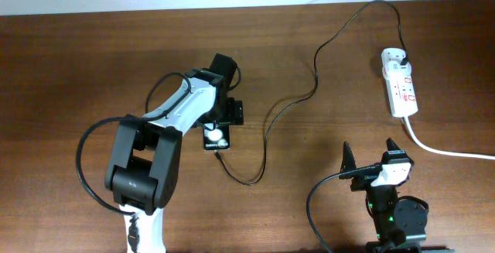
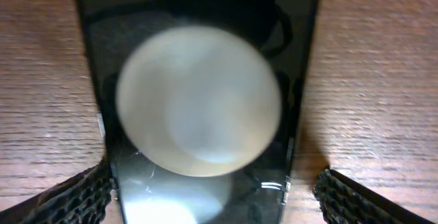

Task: Plug charger to phone and switch on socket
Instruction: 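Lift the phone with the left gripper and tilt it upright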

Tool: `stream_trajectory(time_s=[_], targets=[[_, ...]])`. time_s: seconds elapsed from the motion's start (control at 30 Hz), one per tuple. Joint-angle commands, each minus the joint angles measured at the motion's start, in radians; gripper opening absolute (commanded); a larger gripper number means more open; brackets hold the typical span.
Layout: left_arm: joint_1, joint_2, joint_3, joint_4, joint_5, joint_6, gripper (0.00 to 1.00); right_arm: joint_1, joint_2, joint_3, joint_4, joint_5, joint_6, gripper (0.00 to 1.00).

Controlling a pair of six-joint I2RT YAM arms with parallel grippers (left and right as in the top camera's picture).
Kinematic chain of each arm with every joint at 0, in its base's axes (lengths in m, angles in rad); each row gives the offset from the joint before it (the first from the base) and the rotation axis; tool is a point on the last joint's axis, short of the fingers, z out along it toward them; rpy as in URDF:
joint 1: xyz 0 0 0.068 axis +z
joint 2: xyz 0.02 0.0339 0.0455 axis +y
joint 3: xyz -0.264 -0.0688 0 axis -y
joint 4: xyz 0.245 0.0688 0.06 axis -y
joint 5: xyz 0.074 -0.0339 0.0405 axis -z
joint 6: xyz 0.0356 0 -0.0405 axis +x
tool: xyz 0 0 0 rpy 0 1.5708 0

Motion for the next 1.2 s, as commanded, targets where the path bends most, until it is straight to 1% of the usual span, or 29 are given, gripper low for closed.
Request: stream_trajectory(time_s=[0.0, 0.03, 0.1, 0.23, 0.27, 0.3, 0.33, 0.37, 0.47, 0.5, 0.6, 0.67, 0.73, 0.77, 0.9, 0.97, 1.03, 1.17], targets=[[-0.017, 0.035, -0.038, -0.003, -0.029, 0.021, 0.91, 0.005, -0.007, -0.005, -0.005, 0.002, -0.004, 0.99], [-0.017, 0.035, -0.038, -0.003, -0.037, 0.021, 0.87, 0.005, -0.006, -0.005, -0.005, 0.002, -0.004, 0.99], [-0.017, 0.035, -0.038, -0.003, -0.048, 0.020, 0.88, 0.005, -0.006, -0.005, -0.005, 0.002, -0.004, 0.98], [-0.017, 0.035, -0.038, 0.001, -0.072, 0.020, 0.99, 0.005, -0.006, -0.005, -0.005, 0.002, -0.004, 0.99], [-0.017, 0.035, -0.038, 0.001, -0.071, 0.020, 0.92, 0.005, -0.007, -0.005, -0.005, 0.002, -0.004, 0.99], [-0.017, 0.035, -0.038, 0.001, -0.071, 0.020, 0.80, 0.005, -0.007, -0.005, -0.005, 0.002, -0.004, 0.99], [-0.017, 0.035, -0.038, 0.001, -0.068, 0.019, 0.73, 0.005, -0.007, -0.005, -0.005, 0.002, -0.004, 0.99], [-0.017, 0.035, -0.038, 0.001, -0.068, 0.019, 0.73, 0.005, -0.007, -0.005, -0.005, 0.002, -0.004, 0.99], [-0.017, 0.035, -0.038, 0.000, -0.068, 0.019, 0.82, 0.005, -0.007, -0.005, -0.005, 0.002, -0.004, 0.99], [-0.017, 0.035, -0.038, 0.000, -0.068, 0.019, 0.82, 0.005, -0.007, -0.005, -0.005, 0.002, -0.004, 0.99], [-0.017, 0.035, -0.038, 0.000, -0.068, 0.020, 0.94, 0.005, -0.007, -0.005, -0.005, 0.002, -0.004, 0.99], [-0.017, 0.035, -0.038, 0.001, -0.068, 0.020, 0.97, 0.005, -0.007, -0.005, -0.005, 0.002, -0.004, 0.99], [-0.017, 0.035, -0.038, 0.002, -0.068, 0.020, 0.96, 0.005, -0.007, -0.005, -0.005, 0.002, -0.004, 0.99], [-0.017, 0.035, -0.038, 0.002, -0.068, 0.020, 0.93, 0.005, -0.006, -0.005, -0.005, 0.002, -0.004, 0.99], [-0.017, 0.035, -0.038, 0.002, -0.068, 0.020, 0.91, 0.005, -0.007, -0.005, -0.005, 0.002, -0.004, 0.99], [-0.017, 0.035, -0.038, 0.002, -0.068, 0.020, 0.89, 0.005, -0.006, -0.005, -0.005, 0.002, -0.004, 0.99], [-0.017, 0.035, -0.038, 0.002, -0.067, 0.020, 0.80, 0.005, -0.006, -0.005, -0.005, 0.002, -0.004, 0.99], [-0.017, 0.035, -0.038, 0.003, -0.056, 0.021, 0.79, 0.005, -0.007, -0.005, -0.005, 0.002, -0.004, 0.99]])
